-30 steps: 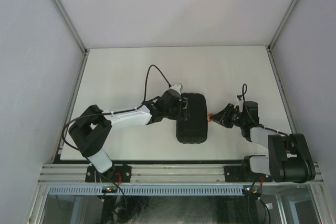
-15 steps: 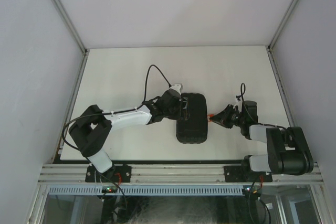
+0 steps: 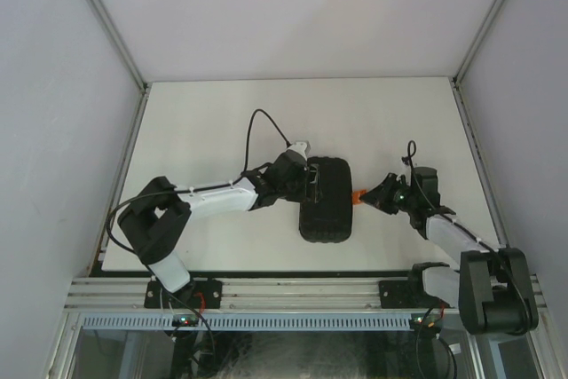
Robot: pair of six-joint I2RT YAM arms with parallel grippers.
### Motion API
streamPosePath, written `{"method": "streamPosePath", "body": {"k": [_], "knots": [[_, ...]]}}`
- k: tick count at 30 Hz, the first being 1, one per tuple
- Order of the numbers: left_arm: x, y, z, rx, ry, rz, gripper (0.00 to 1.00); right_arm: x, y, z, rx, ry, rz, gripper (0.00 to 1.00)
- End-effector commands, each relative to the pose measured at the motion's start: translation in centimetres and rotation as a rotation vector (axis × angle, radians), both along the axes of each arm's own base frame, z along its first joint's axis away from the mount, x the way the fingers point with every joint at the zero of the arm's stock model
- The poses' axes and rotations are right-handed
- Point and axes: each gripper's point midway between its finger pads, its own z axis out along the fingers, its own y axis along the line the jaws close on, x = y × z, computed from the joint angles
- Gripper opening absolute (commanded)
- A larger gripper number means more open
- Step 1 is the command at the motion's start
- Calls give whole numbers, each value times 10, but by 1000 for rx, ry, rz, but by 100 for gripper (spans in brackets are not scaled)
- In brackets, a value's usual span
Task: Sort the tools into containers
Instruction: Close the storage box at the center of the board.
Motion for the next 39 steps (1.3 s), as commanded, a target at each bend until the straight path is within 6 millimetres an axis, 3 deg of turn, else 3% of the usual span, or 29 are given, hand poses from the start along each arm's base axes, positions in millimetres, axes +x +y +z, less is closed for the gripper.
{"method": "streamPosePath", "body": {"k": [1, 9, 22, 39], "knots": [[-40, 63, -76, 319, 178, -33, 69, 17, -10, 26, -76, -112, -17, 4], [-41, 62, -78, 317, 183, -37, 69, 16, -7, 44, -60, -156, 2, 4], [-41, 57, -77, 305, 186, -50, 68, 17, 16, 69, -28, -217, 75, 10], [-42, 50, -78, 299, 196, -67, 67, 15, 36, 81, 1, -240, 117, 21]]}}
